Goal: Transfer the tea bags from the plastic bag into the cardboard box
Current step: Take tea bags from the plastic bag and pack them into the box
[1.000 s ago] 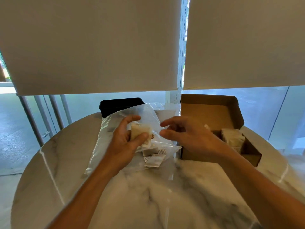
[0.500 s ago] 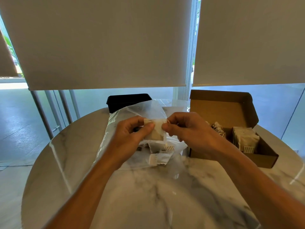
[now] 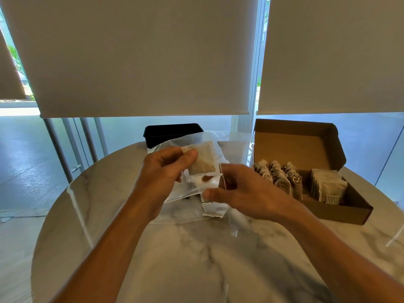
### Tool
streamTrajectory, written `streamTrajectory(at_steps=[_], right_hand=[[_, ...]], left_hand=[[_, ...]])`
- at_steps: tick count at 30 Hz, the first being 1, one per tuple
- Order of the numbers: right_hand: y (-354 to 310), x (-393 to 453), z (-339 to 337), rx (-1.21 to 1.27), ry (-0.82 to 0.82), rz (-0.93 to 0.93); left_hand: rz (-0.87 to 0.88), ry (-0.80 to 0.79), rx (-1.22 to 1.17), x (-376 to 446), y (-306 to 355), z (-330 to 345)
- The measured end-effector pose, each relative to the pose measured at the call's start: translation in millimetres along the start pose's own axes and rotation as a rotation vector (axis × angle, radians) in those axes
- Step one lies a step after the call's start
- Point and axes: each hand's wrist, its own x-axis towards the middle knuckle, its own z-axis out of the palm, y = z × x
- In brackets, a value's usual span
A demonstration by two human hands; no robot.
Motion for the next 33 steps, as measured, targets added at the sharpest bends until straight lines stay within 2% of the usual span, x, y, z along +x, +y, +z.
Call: streamTrajectory(at_steps=[4,9,15,20,29,33], right_hand=[[0.8,-8.9,-7.8,-0.031,-0.024,-0.010],[10.0,-16.7,-22.5,-0.013,-0.063,0.067],[17.5,-20.7,-37.5,0.080,0.055,0.093],[15.8,-26.8,-48.9,0.112,0.144,0.068],[-6.5,-15.9,-35.6,0.289,0.399,-0.018],[-6.3,-5.4,-23.6,0.104,0.515,-0.065]], left_hand=[[0.019,0.143,-0.104,6.0,-1.4,-6.3],[0.019,0.281,-0.099,10.4,-7.8,-11.3],[0.034,0.319,-0.005,11.4,-12.8,-8.8],[0.041,0.213,0.080,5.6,-12.5,-2.6],[0.024,-0.161,0.098,-8.8,-13.0,15.9],[0.046,-0.244,0.137,-9.2,-17.5,17.7]])
